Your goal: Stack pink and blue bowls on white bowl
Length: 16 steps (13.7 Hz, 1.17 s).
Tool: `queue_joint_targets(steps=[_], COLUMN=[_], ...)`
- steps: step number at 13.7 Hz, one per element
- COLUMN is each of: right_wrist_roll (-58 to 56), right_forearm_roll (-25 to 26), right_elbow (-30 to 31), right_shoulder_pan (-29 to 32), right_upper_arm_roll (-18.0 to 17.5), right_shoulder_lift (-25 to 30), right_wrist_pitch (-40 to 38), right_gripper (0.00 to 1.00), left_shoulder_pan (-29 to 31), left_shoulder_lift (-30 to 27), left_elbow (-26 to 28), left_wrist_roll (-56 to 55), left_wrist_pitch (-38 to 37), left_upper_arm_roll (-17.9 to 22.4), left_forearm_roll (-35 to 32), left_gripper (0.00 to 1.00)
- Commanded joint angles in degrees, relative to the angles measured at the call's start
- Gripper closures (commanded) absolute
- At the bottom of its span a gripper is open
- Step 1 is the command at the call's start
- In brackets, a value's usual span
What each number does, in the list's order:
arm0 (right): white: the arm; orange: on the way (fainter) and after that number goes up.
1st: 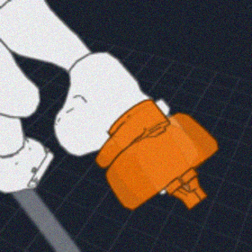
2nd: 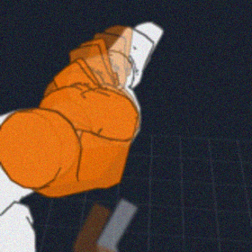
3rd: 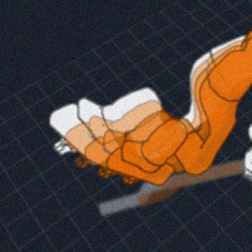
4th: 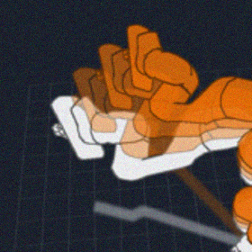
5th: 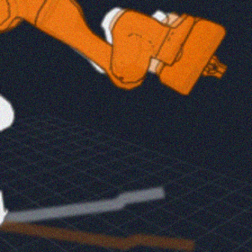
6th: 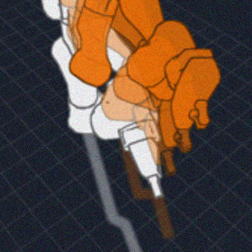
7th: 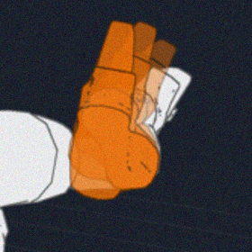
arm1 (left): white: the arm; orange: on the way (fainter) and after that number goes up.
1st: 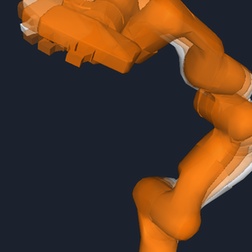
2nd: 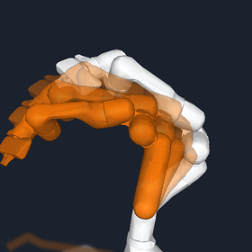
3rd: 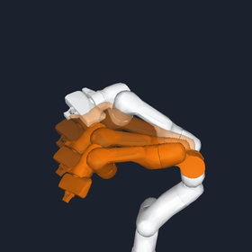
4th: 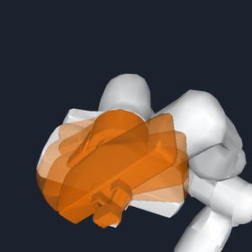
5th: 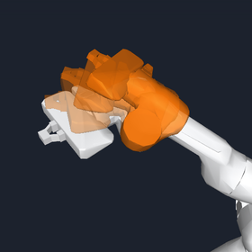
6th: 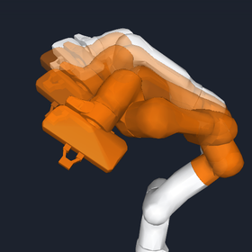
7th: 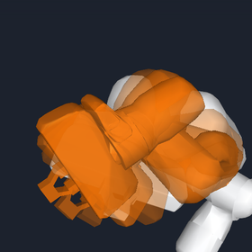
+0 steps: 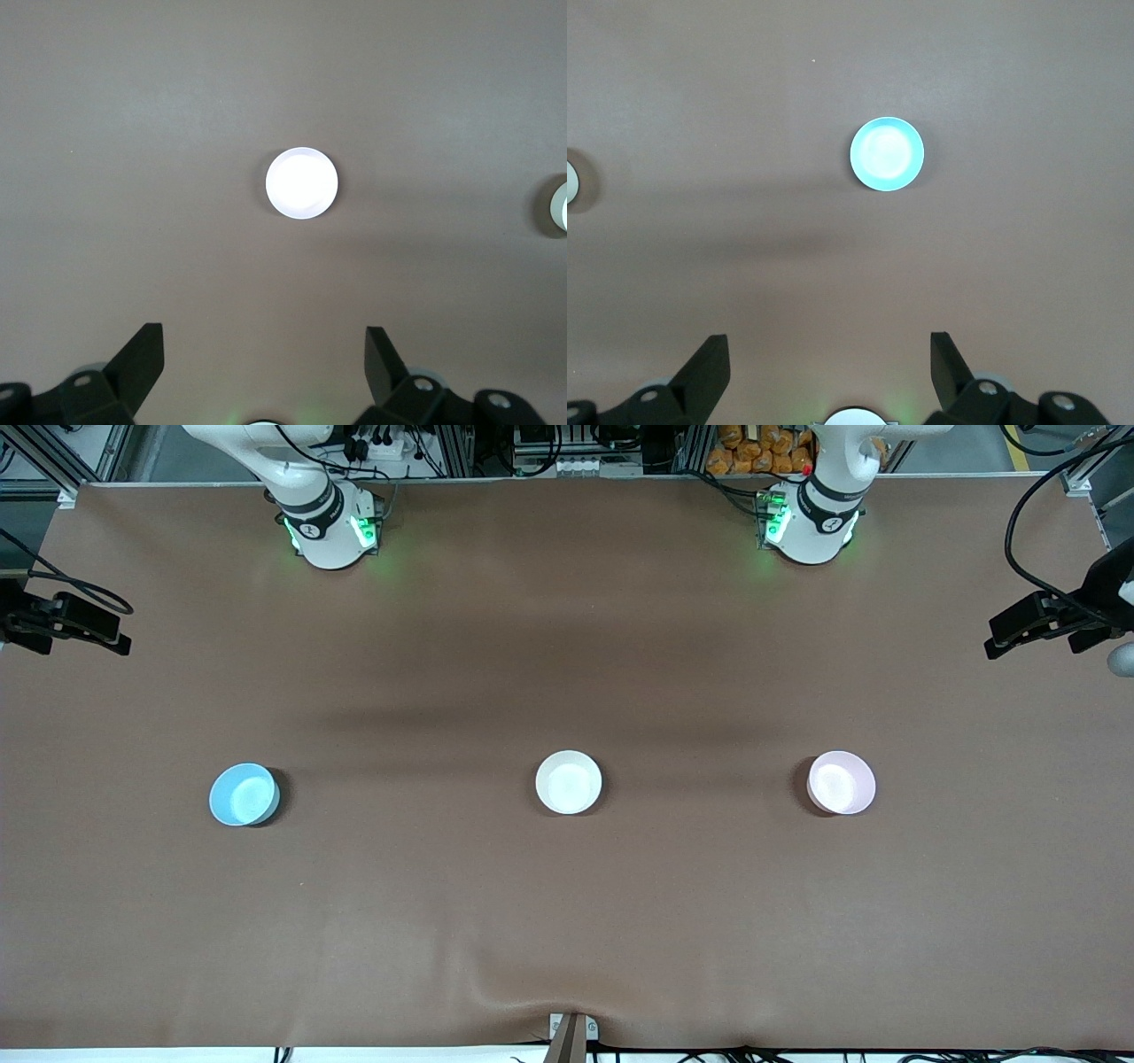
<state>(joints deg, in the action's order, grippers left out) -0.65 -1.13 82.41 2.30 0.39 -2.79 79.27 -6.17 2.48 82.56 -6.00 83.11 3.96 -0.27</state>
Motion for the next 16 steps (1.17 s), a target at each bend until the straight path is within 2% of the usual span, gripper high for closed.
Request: queue_joint_targets(steps=[1, 16], right_wrist_roll=[0.1, 0.1], right_forearm_roll=[0.1, 0.1], right_elbow=[0.2, 0.3], right_shoulder_pan=[0.3, 0.6], right_upper_arm_roll=[0.0, 0.1], right_shoulder_lift=[0.9, 0.9], right_wrist_pitch=[-0.4, -0.5], right_gripper=[0.00, 0.00], left_shoulder_pan=[0.3, 1.5], left_shoulder_lift=[0.5, 1.8], left_elbow=[-1.1, -0.5], left_wrist_roll=[0.0, 0.6], left_wrist_pitch=[0.2, 4.2], left_upper_arm_roll=[0.1, 0.2], left_forearm_roll=[0.7, 0.0], left_gripper=[0.00, 0.00])
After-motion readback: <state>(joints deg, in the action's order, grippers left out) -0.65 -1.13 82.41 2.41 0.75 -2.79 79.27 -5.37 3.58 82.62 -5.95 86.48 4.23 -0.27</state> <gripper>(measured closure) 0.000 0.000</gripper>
